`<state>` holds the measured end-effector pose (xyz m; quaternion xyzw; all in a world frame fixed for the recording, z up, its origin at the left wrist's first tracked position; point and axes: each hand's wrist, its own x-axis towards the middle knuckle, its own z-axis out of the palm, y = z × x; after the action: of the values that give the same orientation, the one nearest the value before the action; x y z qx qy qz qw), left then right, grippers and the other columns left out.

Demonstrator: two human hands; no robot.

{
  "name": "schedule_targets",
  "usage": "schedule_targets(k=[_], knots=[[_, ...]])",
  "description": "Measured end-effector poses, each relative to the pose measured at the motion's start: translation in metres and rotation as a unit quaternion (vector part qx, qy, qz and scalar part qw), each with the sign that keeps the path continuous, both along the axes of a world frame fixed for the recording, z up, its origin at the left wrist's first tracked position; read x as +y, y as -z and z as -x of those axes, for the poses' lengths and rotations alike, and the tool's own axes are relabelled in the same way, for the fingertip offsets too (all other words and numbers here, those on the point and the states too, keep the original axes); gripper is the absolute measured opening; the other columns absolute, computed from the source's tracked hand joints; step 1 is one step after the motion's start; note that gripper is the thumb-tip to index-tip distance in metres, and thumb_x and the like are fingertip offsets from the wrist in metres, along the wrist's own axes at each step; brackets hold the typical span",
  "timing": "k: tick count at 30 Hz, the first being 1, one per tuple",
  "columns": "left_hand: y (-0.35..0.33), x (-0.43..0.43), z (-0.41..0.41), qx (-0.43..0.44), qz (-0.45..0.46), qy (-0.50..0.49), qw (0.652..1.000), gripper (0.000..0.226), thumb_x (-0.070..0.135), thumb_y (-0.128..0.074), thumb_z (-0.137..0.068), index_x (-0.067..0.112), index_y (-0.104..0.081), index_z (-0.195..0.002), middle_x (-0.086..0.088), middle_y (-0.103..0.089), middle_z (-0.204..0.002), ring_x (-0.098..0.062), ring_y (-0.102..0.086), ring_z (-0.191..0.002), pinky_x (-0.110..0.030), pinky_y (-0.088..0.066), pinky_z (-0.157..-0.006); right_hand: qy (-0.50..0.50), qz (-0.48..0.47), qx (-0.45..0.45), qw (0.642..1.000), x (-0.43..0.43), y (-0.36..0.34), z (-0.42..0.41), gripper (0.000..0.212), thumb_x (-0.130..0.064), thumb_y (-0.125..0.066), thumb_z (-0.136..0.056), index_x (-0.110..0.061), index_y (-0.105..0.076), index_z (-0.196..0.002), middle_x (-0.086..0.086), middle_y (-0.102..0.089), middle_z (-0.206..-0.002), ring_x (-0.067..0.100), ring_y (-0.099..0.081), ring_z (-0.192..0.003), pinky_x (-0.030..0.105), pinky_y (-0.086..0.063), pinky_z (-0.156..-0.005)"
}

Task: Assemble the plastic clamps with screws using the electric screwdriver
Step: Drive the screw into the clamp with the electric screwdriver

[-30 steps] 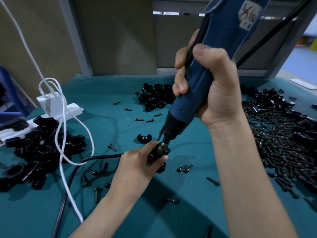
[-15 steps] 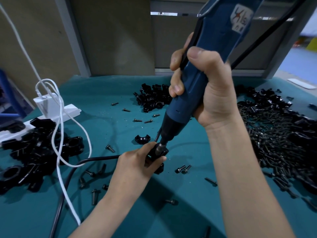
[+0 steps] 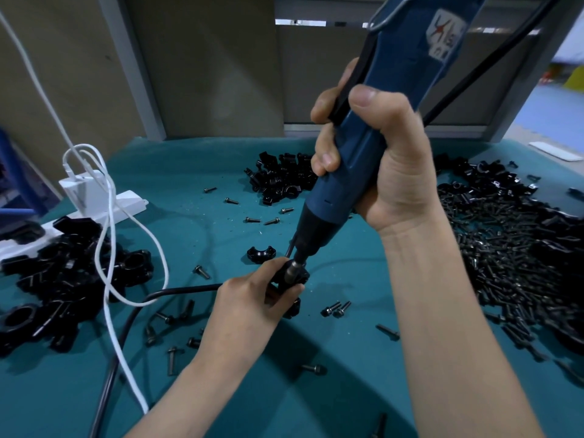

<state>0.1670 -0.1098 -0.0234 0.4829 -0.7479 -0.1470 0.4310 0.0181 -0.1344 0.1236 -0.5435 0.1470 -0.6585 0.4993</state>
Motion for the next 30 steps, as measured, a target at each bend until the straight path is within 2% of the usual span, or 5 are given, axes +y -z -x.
schedule_targets(k=[5,10,19,25,30], knots=[[0.007,0.0,0.0,0.046,-0.019,0.016,0.999,0.034,0.022,-0.085,-0.072,0.027,-0.069,-0.102,0.012,-0.068,-0.071,-0.004,-0.063,-0.066,-0.01,-0.048,-0.063,-0.002,-0.016,-0.016,1.0,-0.002,0.002,0.006,0.021,-0.021,-0.06,-0.072,-0.01,-0.048,-0.085,0.004,-0.062,-0.072,0.014,-0.048,-0.044,0.027,-0.041,-0.049],[0.007,0.002,0.002,0.071,-0.05,0.02,0.996,0.028,0.05,-0.066,-0.077,0.043,-0.059,-0.103,0.012,-0.065,-0.082,-0.001,-0.06,-0.08,-0.006,-0.041,-0.07,-0.001,-0.021,-0.031,0.999,-0.003,0.002,0.008,0.021,-0.02,-0.06,-0.072,-0.01,-0.048,-0.086,0.004,-0.062,-0.072,0.014,-0.048,-0.043,0.026,-0.041,-0.048],[0.004,-0.001,0.0,0.094,-0.113,0.045,0.988,0.018,0.033,-0.067,-0.087,0.045,-0.057,-0.097,0.027,-0.063,-0.085,0.001,-0.059,-0.078,-0.007,-0.039,-0.063,0.047,-0.045,-0.114,0.991,-0.007,0.003,0.036,0.019,-0.023,-0.062,-0.072,-0.016,-0.05,-0.085,-0.001,-0.063,-0.074,0.011,-0.048,-0.047,0.022,-0.043,-0.048],[0.004,0.0,0.001,0.264,-0.222,0.113,0.932,0.027,0.052,-0.056,-0.071,0.035,-0.061,-0.092,0.015,-0.055,-0.07,-0.007,-0.049,-0.061,-0.02,-0.041,-0.056,0.109,-0.078,-0.157,0.978,-0.011,0.011,0.055,0.007,-0.022,-0.051,-0.085,-0.017,-0.049,-0.083,-0.003,-0.062,-0.074,0.01,-0.047,-0.048,0.023,-0.042,-0.051],[0.0,0.002,0.002,0.398,-0.305,0.133,0.855,0.012,0.028,-0.057,-0.075,0.018,-0.062,-0.079,0.003,-0.048,-0.062,-0.014,-0.035,-0.048,-0.019,-0.028,-0.042,0.112,-0.12,-0.171,0.971,-0.017,0.017,0.056,0.01,-0.022,-0.05,-0.09,-0.016,-0.048,-0.083,-0.004,-0.062,-0.074,0.009,-0.046,-0.047,0.022,-0.042,-0.051]])
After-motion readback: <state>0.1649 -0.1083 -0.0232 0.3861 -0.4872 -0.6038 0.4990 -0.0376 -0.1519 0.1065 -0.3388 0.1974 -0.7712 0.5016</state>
